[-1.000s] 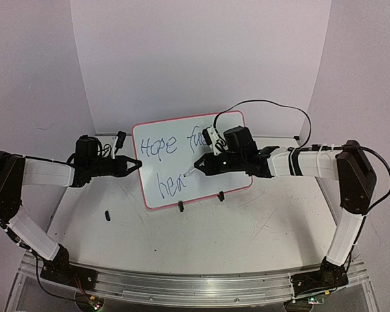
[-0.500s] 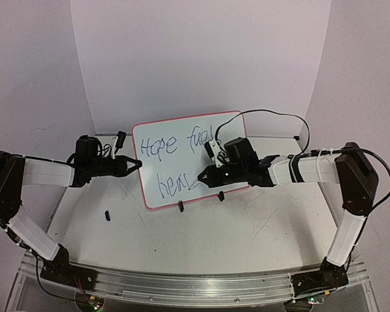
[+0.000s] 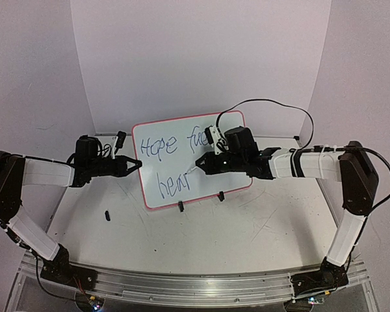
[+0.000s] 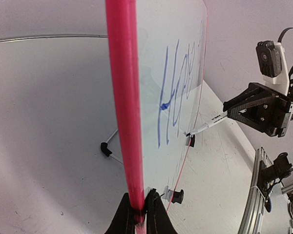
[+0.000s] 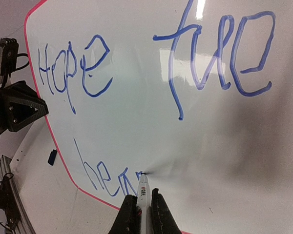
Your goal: Write a sentence on the whiteboard
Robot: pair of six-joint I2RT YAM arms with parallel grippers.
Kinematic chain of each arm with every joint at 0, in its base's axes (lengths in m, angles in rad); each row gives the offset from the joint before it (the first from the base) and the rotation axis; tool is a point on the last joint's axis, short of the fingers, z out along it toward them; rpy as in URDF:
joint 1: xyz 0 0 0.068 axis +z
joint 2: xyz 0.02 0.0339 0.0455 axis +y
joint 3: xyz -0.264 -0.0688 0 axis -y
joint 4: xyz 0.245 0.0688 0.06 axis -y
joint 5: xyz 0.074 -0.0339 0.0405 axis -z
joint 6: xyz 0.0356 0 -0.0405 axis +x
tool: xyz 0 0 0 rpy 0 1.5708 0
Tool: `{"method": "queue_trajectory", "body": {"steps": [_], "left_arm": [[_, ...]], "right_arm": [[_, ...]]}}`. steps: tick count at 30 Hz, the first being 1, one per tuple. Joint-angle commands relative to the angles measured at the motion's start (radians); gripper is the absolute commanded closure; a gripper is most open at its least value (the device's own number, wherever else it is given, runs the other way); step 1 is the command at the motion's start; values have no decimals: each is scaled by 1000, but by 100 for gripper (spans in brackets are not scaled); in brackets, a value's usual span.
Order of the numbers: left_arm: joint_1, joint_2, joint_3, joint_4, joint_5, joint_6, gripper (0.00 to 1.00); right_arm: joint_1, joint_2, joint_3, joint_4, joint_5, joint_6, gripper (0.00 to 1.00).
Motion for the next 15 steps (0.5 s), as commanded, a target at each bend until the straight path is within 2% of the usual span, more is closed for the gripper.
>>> {"method": "queue_trajectory", "body": {"steps": [1, 7, 15], "left_arm": [[-3, 25, 32, -24, -142, 64, 100], [-3, 28, 32, -24, -141, 64, 100], [-3, 19, 32, -24, -142, 61, 100]], "right_arm": [[-7, -84, -15, 16, 10, 5, 100], [-15, -127, -71, 14, -3, -3, 100], [-38, -57, -1, 19, 10, -16, 100]]}}
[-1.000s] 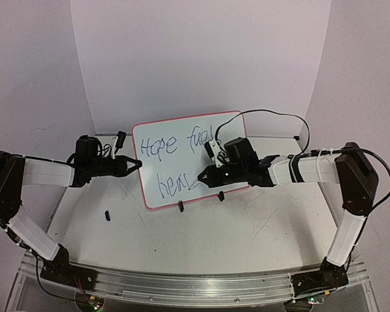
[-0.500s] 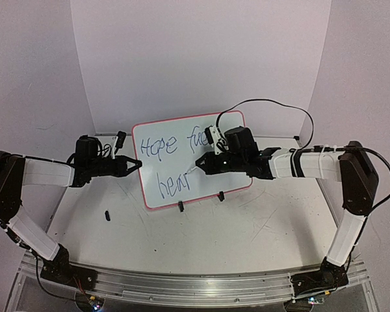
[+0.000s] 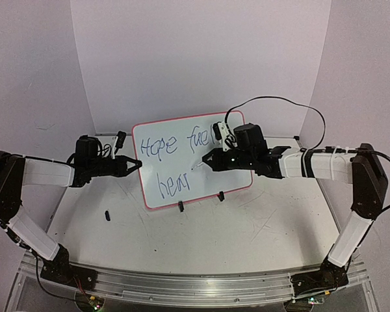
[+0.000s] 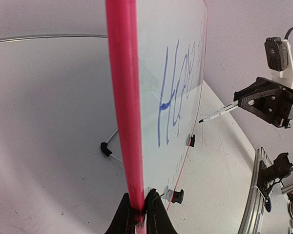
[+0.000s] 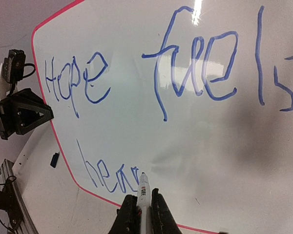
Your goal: Write a sentence on the whiteboard
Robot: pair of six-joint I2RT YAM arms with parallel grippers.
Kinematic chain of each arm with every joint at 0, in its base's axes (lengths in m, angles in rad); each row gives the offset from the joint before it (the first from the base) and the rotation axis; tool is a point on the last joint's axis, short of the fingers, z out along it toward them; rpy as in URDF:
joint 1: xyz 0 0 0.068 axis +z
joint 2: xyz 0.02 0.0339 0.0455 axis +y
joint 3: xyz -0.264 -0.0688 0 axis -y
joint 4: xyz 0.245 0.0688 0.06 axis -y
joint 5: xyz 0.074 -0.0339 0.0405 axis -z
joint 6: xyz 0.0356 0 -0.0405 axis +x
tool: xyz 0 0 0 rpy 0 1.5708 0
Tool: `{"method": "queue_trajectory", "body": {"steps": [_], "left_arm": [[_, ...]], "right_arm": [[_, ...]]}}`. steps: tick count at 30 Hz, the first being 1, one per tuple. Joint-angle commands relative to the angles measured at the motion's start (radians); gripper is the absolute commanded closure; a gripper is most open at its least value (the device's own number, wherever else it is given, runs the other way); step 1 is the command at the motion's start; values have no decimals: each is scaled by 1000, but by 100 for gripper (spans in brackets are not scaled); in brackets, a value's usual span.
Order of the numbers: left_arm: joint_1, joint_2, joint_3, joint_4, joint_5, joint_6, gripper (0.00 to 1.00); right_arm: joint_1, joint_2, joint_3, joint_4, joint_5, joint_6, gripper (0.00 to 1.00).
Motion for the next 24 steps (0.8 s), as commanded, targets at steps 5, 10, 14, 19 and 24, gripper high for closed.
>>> {"method": "queue_trajectory", "body": {"steps": [5, 10, 14, 19, 24], "left_arm": [[-4, 30, 35, -24, -139, 62, 100], [-3, 30, 37, -24, -141, 64, 100], [-3, 31, 38, -24, -140, 64, 100], [-3, 30, 38, -24, -142, 67, 100], [-4, 30, 39, -25, -142, 66, 100]], "right_arm": [[-18, 64, 88, 22, 12, -26, 100], [-17, 77, 80, 20, -1, -20, 100], [-16, 67, 41, 19, -13, -13, 100], [-16, 45, -6, 19, -10, -8, 100], [-6, 33, -55, 19, -14, 2, 100]]}}
